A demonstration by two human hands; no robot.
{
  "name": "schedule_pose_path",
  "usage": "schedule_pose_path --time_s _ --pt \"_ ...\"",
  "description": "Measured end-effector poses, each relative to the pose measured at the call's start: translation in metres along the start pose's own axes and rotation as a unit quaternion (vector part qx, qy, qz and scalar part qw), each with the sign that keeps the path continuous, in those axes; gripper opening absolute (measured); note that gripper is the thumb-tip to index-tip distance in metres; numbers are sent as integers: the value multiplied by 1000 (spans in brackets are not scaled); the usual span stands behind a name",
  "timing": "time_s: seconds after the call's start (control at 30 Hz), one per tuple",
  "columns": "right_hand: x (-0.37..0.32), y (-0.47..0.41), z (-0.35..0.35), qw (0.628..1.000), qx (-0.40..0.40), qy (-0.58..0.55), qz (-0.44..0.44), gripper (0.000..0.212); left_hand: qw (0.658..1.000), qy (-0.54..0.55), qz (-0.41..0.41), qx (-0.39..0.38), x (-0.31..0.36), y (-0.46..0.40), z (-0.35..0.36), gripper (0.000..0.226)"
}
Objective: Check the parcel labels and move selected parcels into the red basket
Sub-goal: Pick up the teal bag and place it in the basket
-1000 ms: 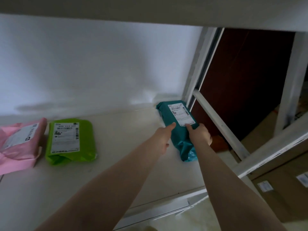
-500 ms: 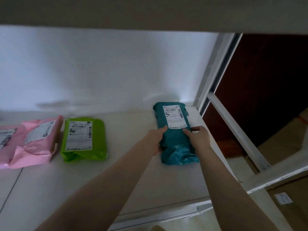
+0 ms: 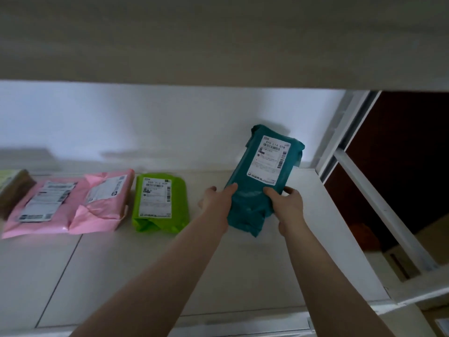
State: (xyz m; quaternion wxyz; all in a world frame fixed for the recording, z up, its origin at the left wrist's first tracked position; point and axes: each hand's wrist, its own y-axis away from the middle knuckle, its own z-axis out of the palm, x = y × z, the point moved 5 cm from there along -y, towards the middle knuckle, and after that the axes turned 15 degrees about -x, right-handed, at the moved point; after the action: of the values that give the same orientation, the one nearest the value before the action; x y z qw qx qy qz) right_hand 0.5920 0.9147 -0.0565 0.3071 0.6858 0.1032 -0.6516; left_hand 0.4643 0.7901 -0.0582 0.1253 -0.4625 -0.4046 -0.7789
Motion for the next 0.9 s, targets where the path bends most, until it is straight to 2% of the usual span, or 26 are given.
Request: schedule_pose_path --time_s 0.07,0.23,0.3,0.37,0.47,0.57,0.67,0.7,0.77,0.83,0.9 --pt "-3 6 12 1000 8 -9 -20 67 1000 -6 -5 -7 -4 -2 -5 104" --pt "-7 29 47 999 -23 -12 -34 64 996 76 1 -46 14 26 -11 99" --pt "-8 41 63 998 -49 -12 -32 60 992 122 22 -36 18 34 -24 95" --pt "-10 53 78 997 -67 -8 -31 57 989 145 36 -24 19 41 -41 85" --pt "-12 73 93 997 -69 -6 -36 55 977 198 58 -46 14 52 -65 60" --pt "-4 95 112 997 -58 -18 -53 61 966 235 88 -67 8 62 -86 50" --pt "17 120 140 995 -67 -77 -13 79 955 260 126 -68 7 73 -102 51" --pt "25 128 151 990 -79 -115 16 79 953 261 138 -68 8 77 -107 51" --pt "37 138 172 965 -117 -229 50 64 952 249 160 -74 7 83 -114 50" --pt "41 144 186 937 -122 -326 23 54 949 242 181 -89 3 92 -122 46" --pt "44 148 190 930 -102 -353 -15 52 945 241 192 -113 -1 99 -129 44"
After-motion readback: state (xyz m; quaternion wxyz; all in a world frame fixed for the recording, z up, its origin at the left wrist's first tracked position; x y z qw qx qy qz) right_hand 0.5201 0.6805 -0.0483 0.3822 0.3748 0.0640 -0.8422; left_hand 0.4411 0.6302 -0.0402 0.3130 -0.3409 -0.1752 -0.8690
